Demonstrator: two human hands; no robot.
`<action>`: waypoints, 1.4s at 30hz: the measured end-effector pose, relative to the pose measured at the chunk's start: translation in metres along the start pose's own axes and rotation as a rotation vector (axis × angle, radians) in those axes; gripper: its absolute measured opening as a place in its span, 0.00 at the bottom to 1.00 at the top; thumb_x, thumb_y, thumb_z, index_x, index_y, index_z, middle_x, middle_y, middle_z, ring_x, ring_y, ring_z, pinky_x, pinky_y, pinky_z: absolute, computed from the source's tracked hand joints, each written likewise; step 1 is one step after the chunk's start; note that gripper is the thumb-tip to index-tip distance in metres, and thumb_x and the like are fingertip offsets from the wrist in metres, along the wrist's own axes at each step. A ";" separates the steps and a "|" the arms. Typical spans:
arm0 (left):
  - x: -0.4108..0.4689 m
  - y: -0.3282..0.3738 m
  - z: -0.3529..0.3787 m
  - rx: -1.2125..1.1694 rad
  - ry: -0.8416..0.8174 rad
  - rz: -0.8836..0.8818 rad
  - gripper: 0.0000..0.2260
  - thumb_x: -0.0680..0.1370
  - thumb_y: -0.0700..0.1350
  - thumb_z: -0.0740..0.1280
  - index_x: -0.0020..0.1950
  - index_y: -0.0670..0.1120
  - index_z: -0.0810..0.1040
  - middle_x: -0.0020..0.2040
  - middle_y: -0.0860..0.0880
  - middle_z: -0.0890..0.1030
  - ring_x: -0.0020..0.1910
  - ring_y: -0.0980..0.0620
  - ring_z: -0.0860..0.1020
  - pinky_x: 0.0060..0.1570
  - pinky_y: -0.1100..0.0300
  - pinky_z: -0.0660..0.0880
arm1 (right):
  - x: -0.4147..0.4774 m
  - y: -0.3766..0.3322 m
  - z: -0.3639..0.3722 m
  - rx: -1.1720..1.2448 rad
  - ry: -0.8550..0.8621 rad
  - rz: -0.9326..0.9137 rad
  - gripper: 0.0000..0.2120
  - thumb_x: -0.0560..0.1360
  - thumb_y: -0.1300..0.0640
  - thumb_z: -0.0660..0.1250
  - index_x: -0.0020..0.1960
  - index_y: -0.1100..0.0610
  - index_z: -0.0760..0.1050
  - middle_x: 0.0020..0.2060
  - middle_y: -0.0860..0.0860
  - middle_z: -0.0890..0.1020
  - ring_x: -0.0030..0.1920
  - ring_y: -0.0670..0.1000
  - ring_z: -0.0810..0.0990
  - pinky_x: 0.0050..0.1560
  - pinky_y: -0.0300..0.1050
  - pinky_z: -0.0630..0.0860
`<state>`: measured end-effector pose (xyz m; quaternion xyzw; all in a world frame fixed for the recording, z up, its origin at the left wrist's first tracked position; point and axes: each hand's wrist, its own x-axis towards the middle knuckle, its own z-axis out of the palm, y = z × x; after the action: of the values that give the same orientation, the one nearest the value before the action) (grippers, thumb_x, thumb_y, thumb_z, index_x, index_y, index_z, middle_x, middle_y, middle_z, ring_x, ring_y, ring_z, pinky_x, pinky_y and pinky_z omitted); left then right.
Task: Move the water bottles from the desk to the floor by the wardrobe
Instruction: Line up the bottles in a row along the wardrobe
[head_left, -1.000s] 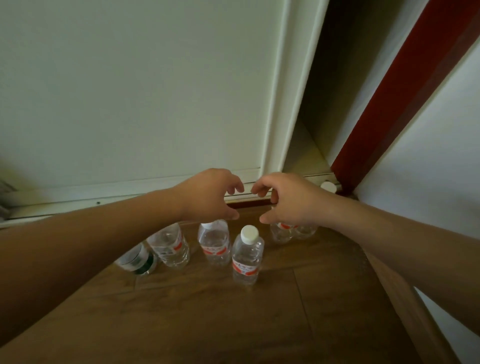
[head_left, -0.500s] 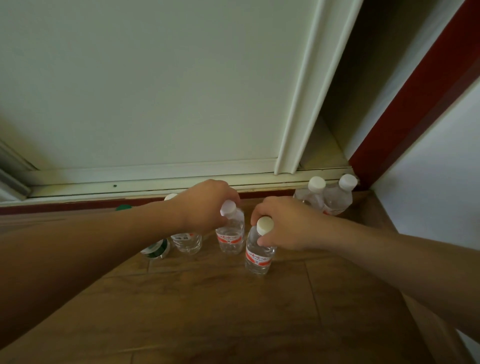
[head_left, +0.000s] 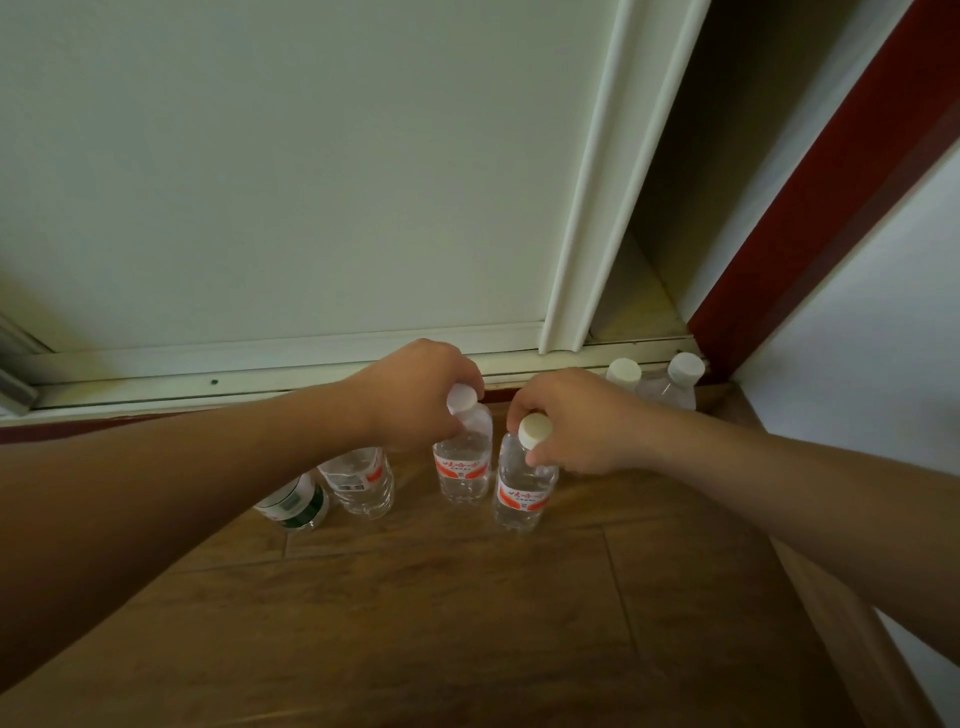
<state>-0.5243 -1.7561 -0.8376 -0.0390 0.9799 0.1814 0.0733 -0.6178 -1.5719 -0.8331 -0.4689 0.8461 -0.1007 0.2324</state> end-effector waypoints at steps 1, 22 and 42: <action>0.002 0.000 0.000 0.000 0.000 -0.001 0.15 0.73 0.47 0.75 0.59 0.53 0.81 0.53 0.55 0.80 0.50 0.54 0.77 0.52 0.57 0.76 | 0.001 0.000 -0.002 -0.006 0.009 -0.001 0.15 0.70 0.54 0.75 0.56 0.48 0.79 0.50 0.43 0.79 0.50 0.46 0.76 0.49 0.46 0.77; 0.035 0.002 0.010 -0.131 0.050 -0.036 0.14 0.73 0.48 0.76 0.58 0.51 0.82 0.51 0.53 0.81 0.49 0.53 0.78 0.49 0.58 0.77 | 0.038 0.030 -0.030 0.046 0.027 0.072 0.13 0.71 0.59 0.75 0.54 0.48 0.80 0.48 0.45 0.77 0.44 0.48 0.78 0.36 0.43 0.79; 0.046 0.013 0.014 -0.182 0.061 -0.008 0.13 0.72 0.48 0.77 0.56 0.50 0.83 0.47 0.56 0.80 0.42 0.60 0.76 0.41 0.65 0.73 | 0.033 0.049 -0.027 0.101 0.039 0.082 0.15 0.70 0.60 0.75 0.55 0.47 0.80 0.54 0.46 0.78 0.48 0.50 0.78 0.41 0.44 0.78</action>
<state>-0.5688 -1.7411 -0.8528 -0.0549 0.9610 0.2680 0.0403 -0.6826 -1.5743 -0.8383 -0.4195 0.8628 -0.1429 0.2434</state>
